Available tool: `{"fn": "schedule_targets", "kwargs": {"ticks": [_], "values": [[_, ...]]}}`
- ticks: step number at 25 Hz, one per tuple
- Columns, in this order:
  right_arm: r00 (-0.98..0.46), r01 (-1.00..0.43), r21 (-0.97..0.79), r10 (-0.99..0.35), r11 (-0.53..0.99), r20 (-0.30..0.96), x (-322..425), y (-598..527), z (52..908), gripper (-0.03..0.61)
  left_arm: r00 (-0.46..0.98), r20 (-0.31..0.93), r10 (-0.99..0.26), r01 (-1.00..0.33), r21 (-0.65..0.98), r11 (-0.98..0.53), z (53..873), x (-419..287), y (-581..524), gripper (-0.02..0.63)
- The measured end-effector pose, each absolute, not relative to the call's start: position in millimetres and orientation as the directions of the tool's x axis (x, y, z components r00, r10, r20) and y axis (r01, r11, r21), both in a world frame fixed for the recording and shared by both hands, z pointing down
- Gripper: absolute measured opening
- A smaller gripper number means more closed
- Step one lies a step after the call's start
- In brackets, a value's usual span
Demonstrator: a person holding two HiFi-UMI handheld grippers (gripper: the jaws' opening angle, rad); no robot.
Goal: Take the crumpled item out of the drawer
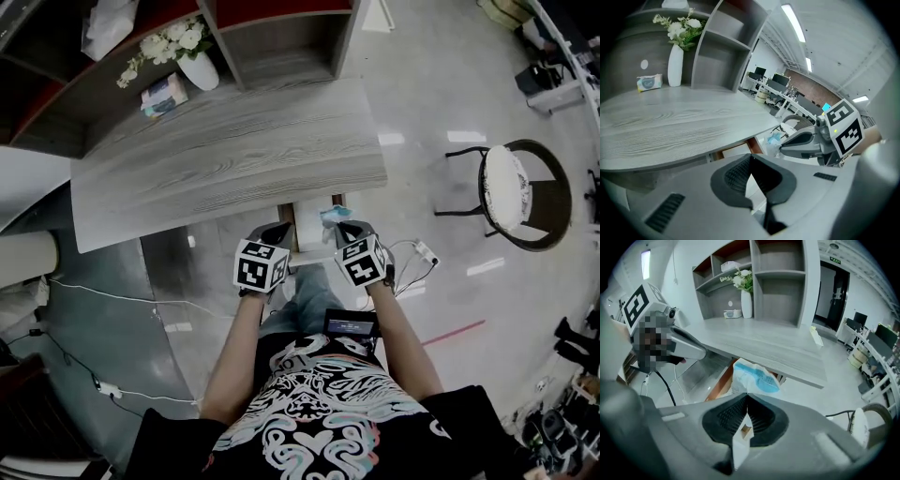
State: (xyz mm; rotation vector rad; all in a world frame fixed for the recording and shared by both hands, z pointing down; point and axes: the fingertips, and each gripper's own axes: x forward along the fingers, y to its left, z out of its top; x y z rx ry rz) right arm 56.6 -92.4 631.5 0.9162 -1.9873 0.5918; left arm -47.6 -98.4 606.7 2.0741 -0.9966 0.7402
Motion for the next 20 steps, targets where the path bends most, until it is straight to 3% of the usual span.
{"fn": "schedule_targets", "kwargs": {"ticks": [20], "values": [[-0.382, -0.827, -0.023, -0.531, 0.562, 0.757, 64, -66, 564, 0.009, 0.548, 0.604, -0.578, -0.831, 0.311, -0.462, 535, -64, -91, 0.0]]}}
